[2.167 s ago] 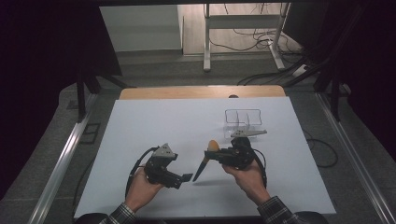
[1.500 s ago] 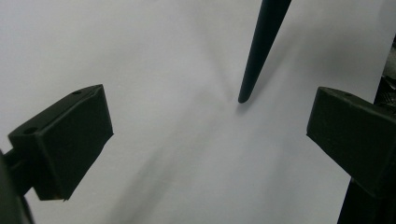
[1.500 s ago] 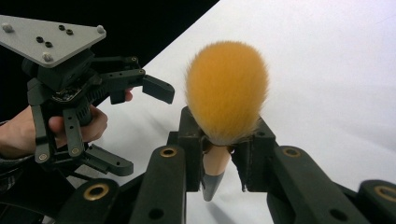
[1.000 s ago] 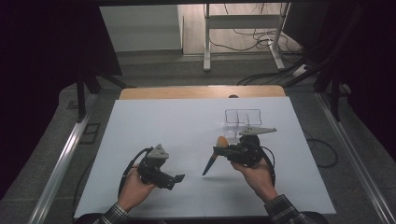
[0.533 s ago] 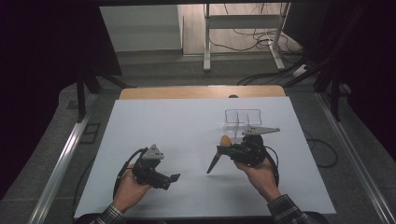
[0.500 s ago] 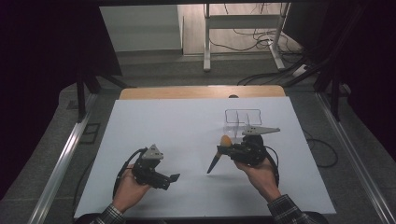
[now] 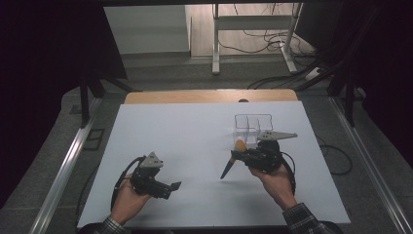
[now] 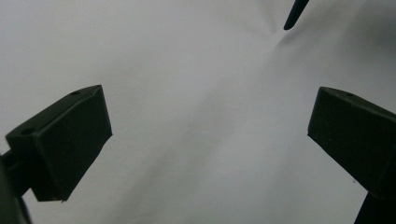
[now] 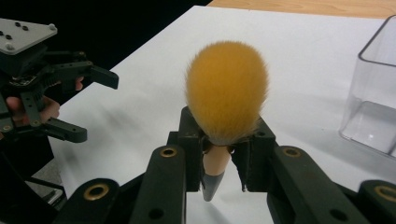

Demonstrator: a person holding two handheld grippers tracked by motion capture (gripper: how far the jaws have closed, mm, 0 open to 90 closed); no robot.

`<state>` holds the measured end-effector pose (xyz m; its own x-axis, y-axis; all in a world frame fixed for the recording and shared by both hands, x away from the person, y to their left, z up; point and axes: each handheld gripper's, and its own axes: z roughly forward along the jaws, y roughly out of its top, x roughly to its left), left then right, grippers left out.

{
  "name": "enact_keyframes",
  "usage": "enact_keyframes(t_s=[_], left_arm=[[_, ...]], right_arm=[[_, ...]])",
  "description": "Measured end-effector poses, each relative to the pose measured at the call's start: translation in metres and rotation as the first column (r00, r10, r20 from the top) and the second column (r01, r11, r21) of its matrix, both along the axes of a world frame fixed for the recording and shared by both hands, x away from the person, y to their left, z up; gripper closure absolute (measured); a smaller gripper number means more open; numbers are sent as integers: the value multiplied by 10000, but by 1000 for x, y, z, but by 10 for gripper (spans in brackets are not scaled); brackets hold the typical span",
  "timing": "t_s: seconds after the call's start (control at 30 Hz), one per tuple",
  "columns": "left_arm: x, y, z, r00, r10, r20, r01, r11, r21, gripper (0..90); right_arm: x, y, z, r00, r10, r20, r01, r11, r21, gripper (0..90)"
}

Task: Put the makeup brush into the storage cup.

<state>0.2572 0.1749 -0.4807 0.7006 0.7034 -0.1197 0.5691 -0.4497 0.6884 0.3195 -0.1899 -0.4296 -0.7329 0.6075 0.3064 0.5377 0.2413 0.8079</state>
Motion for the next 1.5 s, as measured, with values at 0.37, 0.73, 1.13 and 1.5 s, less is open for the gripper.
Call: enact_keyframes(t_s=[0.37, 0.73, 1.13, 1.5], left_arm=[[-3, 8, 0, 9998, 201, 25, -201, 9998, 75, 0], [-3, 19, 1, 9987, 504, 99, -507, 9982, 317, 0], [-5, 32, 0, 9960, 883, 123, -890, 9937, 688, 0], [-9, 50, 0, 9906, 1361, 103, -1365, 9883, 678, 0]], right_arm=[[0, -6, 3, 9996, -156, 245, 164, 9994, -290, 733], [0, -13, 5, 9988, -298, 379, 311, 9989, -361, 733], [2, -20, 6, 9981, -501, 361, 514, 9980, -360, 732], [4, -27, 7, 9970, -677, 368, 692, 9967, -417, 732]])
